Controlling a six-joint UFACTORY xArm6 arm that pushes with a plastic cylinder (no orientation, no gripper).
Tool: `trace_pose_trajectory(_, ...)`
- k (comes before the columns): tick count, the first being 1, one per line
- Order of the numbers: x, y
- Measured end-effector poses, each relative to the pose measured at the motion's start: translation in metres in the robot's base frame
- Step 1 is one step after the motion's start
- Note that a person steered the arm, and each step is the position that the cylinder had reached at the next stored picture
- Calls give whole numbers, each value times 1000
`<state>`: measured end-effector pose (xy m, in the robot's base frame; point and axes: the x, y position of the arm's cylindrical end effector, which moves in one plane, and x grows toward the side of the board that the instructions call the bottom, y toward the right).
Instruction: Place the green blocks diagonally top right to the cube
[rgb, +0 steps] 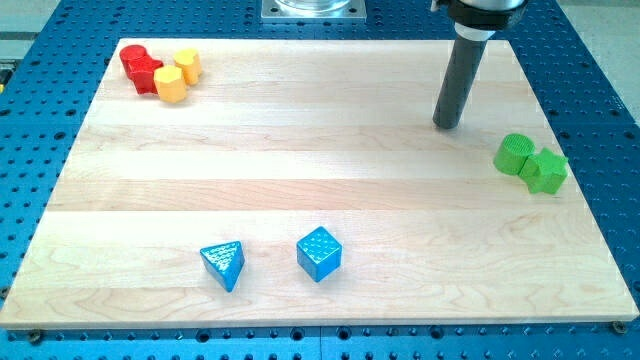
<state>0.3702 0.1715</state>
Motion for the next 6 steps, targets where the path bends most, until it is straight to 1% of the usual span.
trace_pose_trajectory(1, -22, 80)
trace_pose_trajectory(2, -22, 123)
trace_pose_trajectory(3, 53, 157)
trace_pose_trajectory(4, 109, 154)
trace_pose_trajectory(5, 107, 107)
trace_pose_trajectory(6, 86, 54)
